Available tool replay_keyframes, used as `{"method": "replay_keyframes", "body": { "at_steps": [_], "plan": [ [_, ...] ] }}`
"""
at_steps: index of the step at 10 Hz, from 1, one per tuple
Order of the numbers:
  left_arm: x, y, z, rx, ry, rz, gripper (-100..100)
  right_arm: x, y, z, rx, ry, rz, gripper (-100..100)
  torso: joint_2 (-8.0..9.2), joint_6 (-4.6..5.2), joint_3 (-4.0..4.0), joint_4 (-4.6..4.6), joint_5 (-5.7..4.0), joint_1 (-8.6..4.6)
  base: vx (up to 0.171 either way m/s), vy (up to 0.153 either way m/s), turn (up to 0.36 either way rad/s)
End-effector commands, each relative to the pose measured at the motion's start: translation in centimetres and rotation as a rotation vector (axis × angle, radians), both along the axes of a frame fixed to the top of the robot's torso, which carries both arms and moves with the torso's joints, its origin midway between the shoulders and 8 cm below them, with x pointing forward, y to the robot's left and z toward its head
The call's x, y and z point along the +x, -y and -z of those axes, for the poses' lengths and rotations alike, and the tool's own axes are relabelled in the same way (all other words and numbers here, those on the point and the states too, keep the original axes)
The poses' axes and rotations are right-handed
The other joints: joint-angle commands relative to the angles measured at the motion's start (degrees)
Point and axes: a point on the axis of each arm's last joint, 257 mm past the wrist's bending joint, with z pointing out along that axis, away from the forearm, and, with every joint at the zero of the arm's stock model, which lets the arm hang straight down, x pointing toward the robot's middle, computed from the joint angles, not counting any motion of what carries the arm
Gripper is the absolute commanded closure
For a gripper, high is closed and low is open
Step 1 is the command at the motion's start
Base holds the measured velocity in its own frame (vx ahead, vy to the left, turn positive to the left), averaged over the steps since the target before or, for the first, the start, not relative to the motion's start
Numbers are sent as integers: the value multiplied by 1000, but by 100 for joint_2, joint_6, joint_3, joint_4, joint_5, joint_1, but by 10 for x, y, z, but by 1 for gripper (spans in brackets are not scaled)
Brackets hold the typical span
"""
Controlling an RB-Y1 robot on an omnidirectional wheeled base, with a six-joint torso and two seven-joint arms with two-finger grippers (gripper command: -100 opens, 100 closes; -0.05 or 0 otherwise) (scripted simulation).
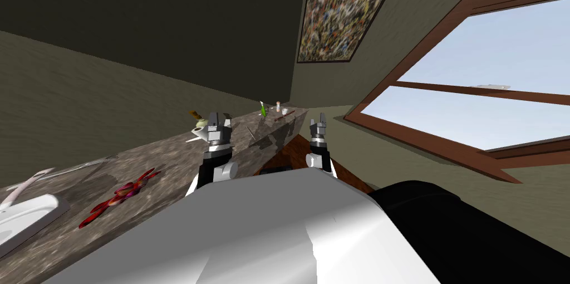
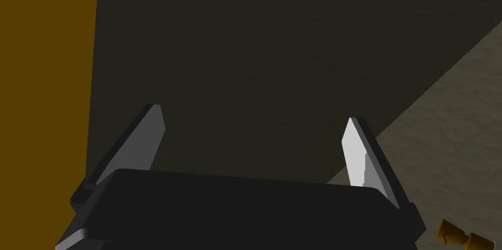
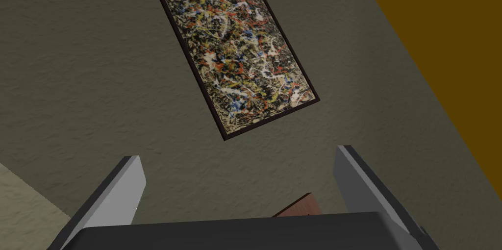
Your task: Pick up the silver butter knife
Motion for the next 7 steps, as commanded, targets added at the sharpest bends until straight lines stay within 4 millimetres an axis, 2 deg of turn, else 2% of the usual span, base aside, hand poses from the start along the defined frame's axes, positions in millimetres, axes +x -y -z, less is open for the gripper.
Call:
{"method": "replay_keyframes", "body": {
  "at_steps": [1, 4, 7],
  "plan": [
    [3, -2, 12, 41, -44, 5, -100, 0, 0, 0, 0, 0, 0, 0, 0, 0, 0, 0, 0, 0, 12, -27, -30],
    [9, -12, 40, 108, -141, -2, -100, 0, 0, 0, 0, 0, 0, 0, -12, 0, -7, -3, -4, -19, 36, -58, -30],
    [12, -34, 79, 191, -277, -25, -100, 0, 0, 0, 0, 0, 0, 0, -13, 0, -8, -3, -6, -29, 36, -82, -35]
  ]
}}
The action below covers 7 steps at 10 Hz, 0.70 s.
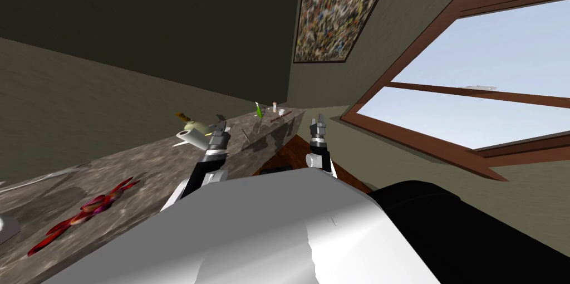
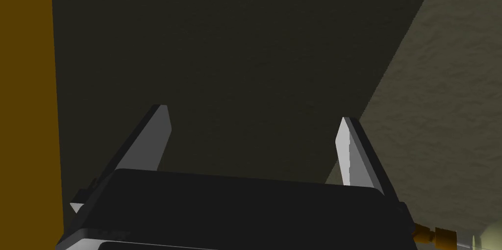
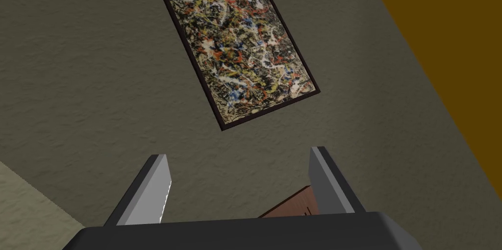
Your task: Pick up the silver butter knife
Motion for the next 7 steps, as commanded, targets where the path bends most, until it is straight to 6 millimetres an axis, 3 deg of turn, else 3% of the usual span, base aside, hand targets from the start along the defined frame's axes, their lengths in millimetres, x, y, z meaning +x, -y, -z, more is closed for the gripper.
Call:
{"method": "replay_keyframes", "body": {
  "at_steps": [1, 6, 7],
  "plan": [
    [1, -19, 27, 44, -84, -23, -100, 0, 0, 0, 0, 0, 0, 0, 0, 0, 0, 0, 0, 0, 41, -89, -40],
    [-12, -82, 100, 215, -357, -97, -100, 0, 0, 0, 0, 0, 0, 0, -11, 0, -6, -2, -3, -13, 63, -111, -42],
    [-11, -82, 99, 225, -358, -93, -100, 0, 0, 0, 0, 0, 0, 0, -10, 0, -6, -2, -3, -12, 38, -69, -14]
  ]
}}
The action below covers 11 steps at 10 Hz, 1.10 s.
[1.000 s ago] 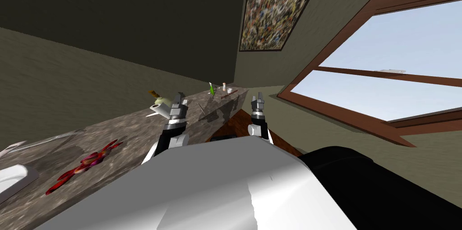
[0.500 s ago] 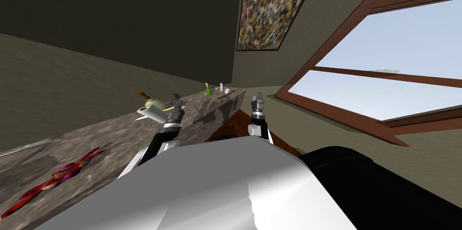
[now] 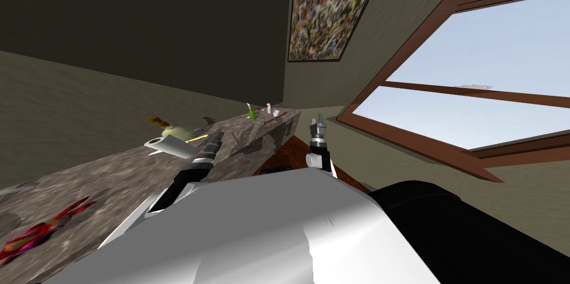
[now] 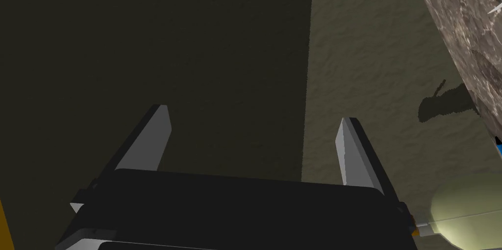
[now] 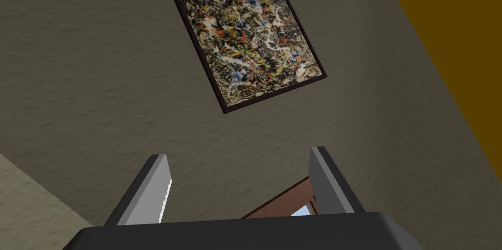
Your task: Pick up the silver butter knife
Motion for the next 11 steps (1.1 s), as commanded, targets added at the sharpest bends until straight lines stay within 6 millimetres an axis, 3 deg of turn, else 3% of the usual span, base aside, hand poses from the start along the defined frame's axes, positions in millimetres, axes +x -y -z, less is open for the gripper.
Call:
{"method": "replay_keyframes", "body": {
  "at_steps": [1, 5, 6, 8, 9, 11],
  "plan": [
    [-5, -16, 15, 45, -67, -17, -100, 0, 0, 0, 0, 0, 0, 0, 0, 0, 0, 0, 0, 0, 37, -57, -46],
    [-29, -75, 61, 164, -277, -88, -100, 0, 0, 0, 0, 0, 0, 0, -7, -1, -3, -1, -1, -8, 67, -99, -60],
    [-28, -76, 60, 172, -280, -84, -100, 0, 0, 0, 0, 0, 0, 0, -9, 0, -5, -2, -2, -13, 45, -77, -15],
    [-42, -105, 79, 226, -380, -119, -100, 0, 0, 0, 0, 0, 0, 0, 3, 0, 2, 1, 1, 5, 46, -61, -63],
    [-42, -105, 79, 226, -380, -119, -100, 0, 0, 0, 0, 0, 0, 0, 0, 0, 0, 0, 1, 4, 52, -46, -24],
    [-56, -133, 95, 271, -476, -153, -100, 0, 0, 0, 0, 0, 0, 0, -1, 1, 0, 0, 3, 10, 56, -61, -76]
  ]
}}
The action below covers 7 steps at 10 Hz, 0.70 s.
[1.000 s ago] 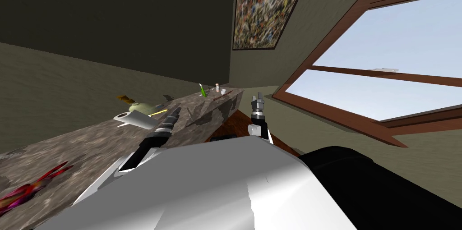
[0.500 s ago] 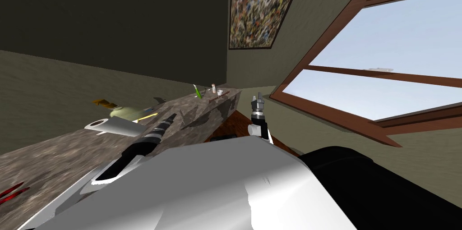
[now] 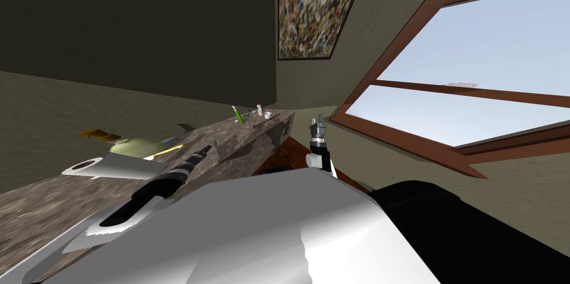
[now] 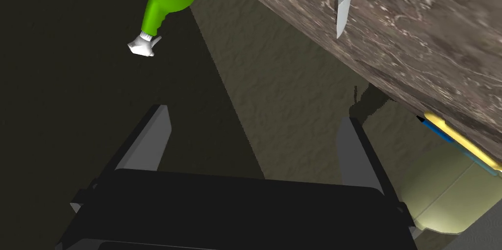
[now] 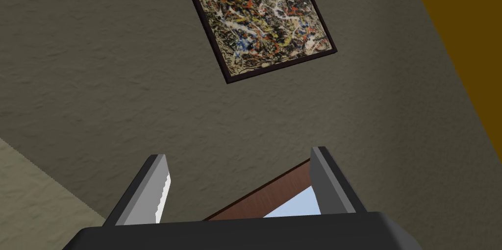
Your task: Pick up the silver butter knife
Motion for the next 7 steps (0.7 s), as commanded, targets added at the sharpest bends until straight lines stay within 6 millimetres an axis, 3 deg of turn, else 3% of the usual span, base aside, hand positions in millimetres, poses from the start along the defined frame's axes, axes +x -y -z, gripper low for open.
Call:
{"method": "replay_keyframes", "body": {
  "at_steps": [1, 2, 5, 7],
  "plan": [
    [-13, -21, 14, 35, -76, -31, -100, 0, 0, 0, 0, 0, 0, 0, 0, 0, 0, 0, 0, 0, 77, -83, -92],
    [-13, -21, 14, 35, -76, -31, -100, 0, 0, 0, 0, 0, 0, 0, -4, 0, -2, -1, -1, -6, 56, -51, -11],
    [-36, -56, 33, 85, -203, -85, -100, 0, 0, 0, 0, 0, 0, 0, -1, 0, 0, 0, 1, 6, 67, -49, -87],
    [-45, -68, 41, 100, -250, -109, -100, 0, 0, 0, 0, 0, 0, 0, 0, -1, -1, 0, 1, 7, 48, -39, -48]
  ]
}}
